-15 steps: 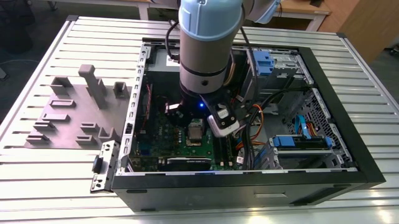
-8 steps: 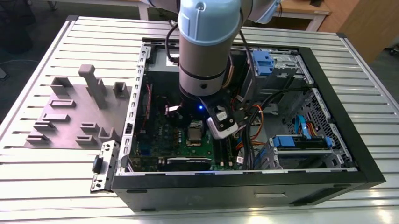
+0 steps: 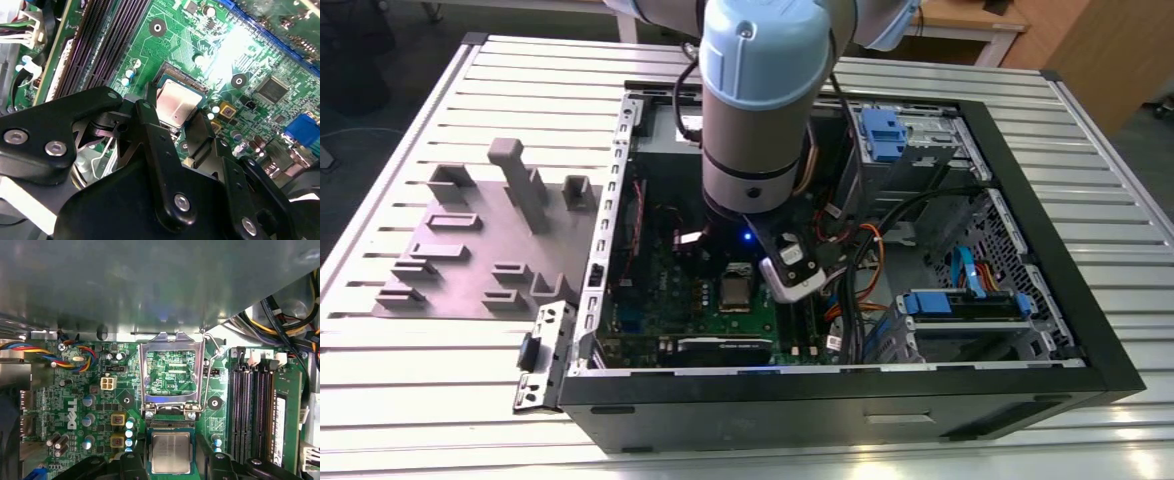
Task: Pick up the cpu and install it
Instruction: 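Place the cpu into insertion slot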
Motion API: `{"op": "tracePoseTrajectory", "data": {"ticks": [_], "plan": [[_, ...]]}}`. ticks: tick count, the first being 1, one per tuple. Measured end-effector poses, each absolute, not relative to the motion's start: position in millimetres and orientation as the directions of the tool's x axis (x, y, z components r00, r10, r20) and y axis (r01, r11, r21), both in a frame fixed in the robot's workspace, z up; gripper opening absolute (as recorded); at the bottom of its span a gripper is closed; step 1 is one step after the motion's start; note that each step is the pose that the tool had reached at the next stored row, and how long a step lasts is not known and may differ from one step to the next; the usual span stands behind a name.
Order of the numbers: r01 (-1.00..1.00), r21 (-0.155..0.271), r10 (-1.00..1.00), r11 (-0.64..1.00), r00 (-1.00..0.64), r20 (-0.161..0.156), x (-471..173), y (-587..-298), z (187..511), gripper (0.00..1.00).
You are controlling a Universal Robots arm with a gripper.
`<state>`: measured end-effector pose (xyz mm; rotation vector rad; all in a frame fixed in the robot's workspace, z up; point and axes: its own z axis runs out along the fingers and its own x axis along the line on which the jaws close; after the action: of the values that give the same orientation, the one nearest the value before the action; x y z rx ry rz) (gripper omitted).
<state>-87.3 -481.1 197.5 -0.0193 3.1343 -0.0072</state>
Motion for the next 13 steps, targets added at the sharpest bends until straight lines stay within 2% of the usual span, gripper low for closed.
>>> {"op": "tracePoseTrajectory", "data": {"ticks": [13], "plan": [[0.016,-0.003,0.016,1.0,-1.0,-0.007,-87.3,-485.6,193.8,0.47]]}}
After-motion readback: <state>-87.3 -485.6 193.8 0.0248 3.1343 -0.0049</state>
